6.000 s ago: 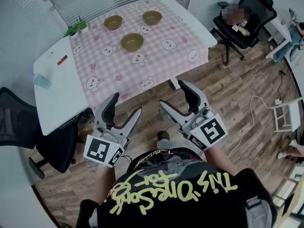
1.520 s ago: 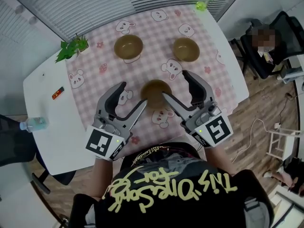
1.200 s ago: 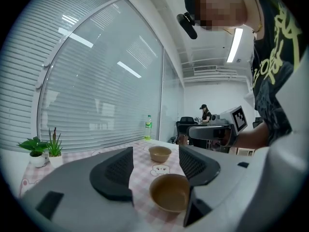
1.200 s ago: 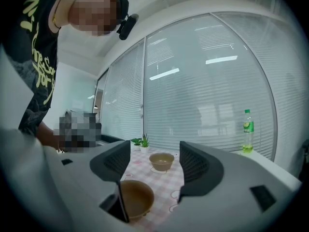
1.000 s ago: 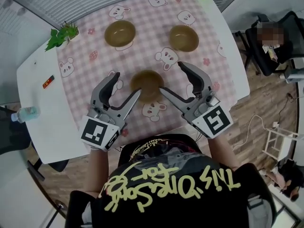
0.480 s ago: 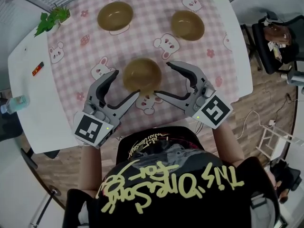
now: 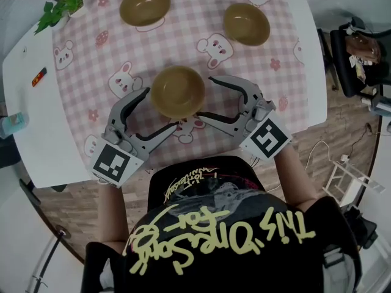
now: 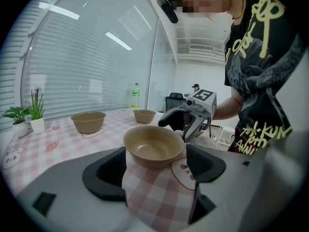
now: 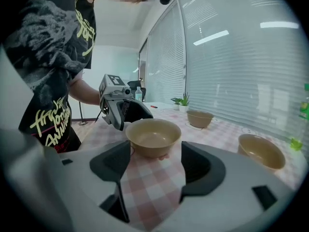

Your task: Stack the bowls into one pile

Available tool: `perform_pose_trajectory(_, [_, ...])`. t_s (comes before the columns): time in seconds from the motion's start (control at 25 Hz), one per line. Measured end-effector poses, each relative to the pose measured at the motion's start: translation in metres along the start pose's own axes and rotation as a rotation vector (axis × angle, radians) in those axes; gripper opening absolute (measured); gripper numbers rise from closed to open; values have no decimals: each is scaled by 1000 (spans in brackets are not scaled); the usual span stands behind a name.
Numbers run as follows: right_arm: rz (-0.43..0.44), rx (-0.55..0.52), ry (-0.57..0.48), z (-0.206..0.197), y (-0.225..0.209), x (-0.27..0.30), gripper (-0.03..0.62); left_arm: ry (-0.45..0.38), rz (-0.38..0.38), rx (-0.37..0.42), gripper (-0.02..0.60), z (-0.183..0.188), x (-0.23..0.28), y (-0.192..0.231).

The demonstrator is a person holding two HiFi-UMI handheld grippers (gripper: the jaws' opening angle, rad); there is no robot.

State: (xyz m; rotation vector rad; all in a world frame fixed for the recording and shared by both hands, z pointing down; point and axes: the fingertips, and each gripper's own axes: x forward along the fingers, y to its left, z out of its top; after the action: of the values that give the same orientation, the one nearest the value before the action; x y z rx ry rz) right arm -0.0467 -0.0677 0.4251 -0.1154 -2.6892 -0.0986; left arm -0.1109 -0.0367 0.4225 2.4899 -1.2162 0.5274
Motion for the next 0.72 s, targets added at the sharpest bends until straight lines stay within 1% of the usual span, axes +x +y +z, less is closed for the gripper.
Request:
perform_pose_trajectory(0.24, [44,18,11,-2,-3,10,311,64,77,38,388,-11,15,5])
perform_pose_trajectory(0.4, [81,26,26,-3,1,15,311,120,144,39,382,-16,21,10])
perform_pose_trajectory(0.48, [84,29,20,-3,2,15,311,136,166,49,383,-18,24,11])
perform_pose_trajectory(0.56, [73,39,1,-2,-1,14,311,133,172,52,380,-17,28,9])
perform_pose_trajectory(0.72, [42,76,-60,4,-8,11,311,90,182,5,380,-6,33,8])
